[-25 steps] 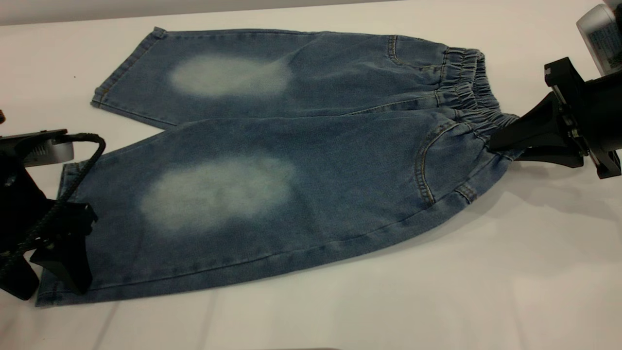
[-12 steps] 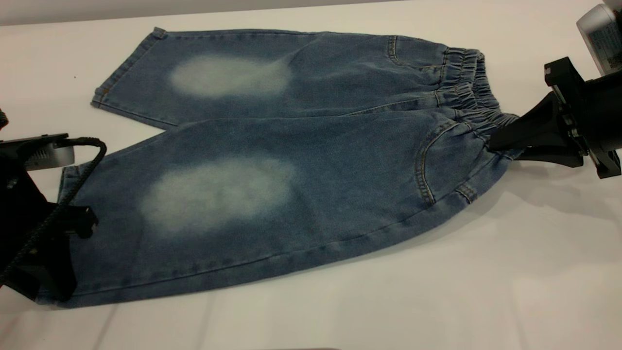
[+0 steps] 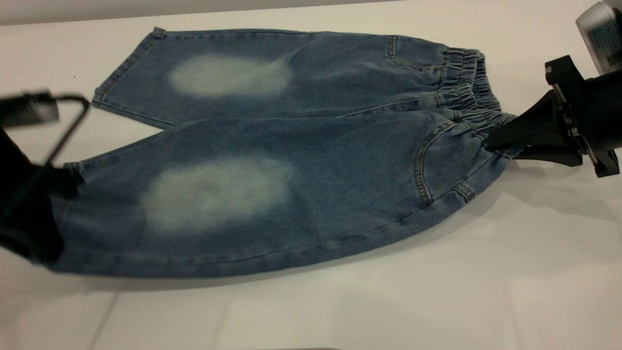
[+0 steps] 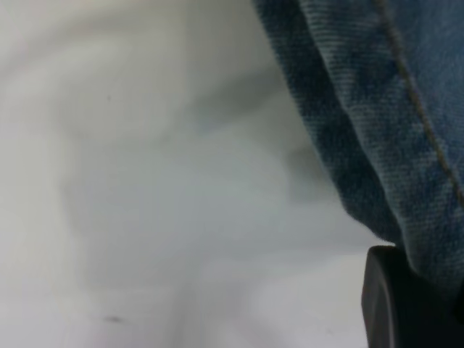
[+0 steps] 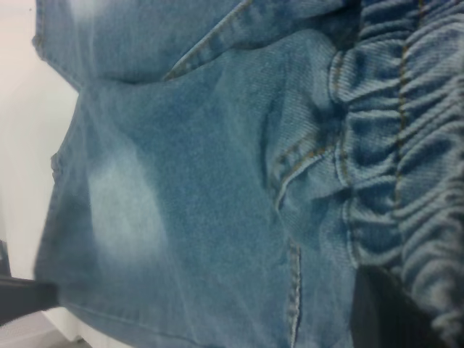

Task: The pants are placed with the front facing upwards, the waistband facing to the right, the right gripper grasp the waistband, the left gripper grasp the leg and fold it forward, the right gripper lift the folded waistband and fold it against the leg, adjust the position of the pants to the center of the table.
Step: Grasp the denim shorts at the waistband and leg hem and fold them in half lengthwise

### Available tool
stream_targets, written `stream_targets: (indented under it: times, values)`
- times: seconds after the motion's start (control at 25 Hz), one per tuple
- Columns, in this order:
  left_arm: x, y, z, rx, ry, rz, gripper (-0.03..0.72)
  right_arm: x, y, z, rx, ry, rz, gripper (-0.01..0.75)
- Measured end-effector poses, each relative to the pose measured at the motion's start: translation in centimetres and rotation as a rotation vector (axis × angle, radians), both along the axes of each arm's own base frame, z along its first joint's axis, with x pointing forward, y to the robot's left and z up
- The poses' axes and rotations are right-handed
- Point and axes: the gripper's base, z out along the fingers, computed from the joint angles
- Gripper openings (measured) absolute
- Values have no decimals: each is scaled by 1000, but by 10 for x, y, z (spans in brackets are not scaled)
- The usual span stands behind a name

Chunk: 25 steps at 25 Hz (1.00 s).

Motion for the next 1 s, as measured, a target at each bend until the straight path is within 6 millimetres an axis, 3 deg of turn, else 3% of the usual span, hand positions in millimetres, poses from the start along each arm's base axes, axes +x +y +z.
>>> stream_targets:
  times: [0.16, 0.44, 0.64, 0.88, 1.0]
  values:
    - [-6, -1, 34, -17, -73, -10, 47, 0, 0, 7, -7, -25, 11, 43]
    - [-22, -2, 82, -60, -187, -8, 46, -10, 2, 39, -19, -97, 21, 43]
    - [-35, -12, 103, -100, -240, -31, 46, -32, 5, 49, -31, -102, 36, 42]
    - [-52, -40, 124, -151, -309, -111, 46, -63, 10, 63, -49, -126, 32, 42]
    - [-54, -41, 128, -130, -342, -123, 46, -71, 10, 74, -68, -167, 31, 42]
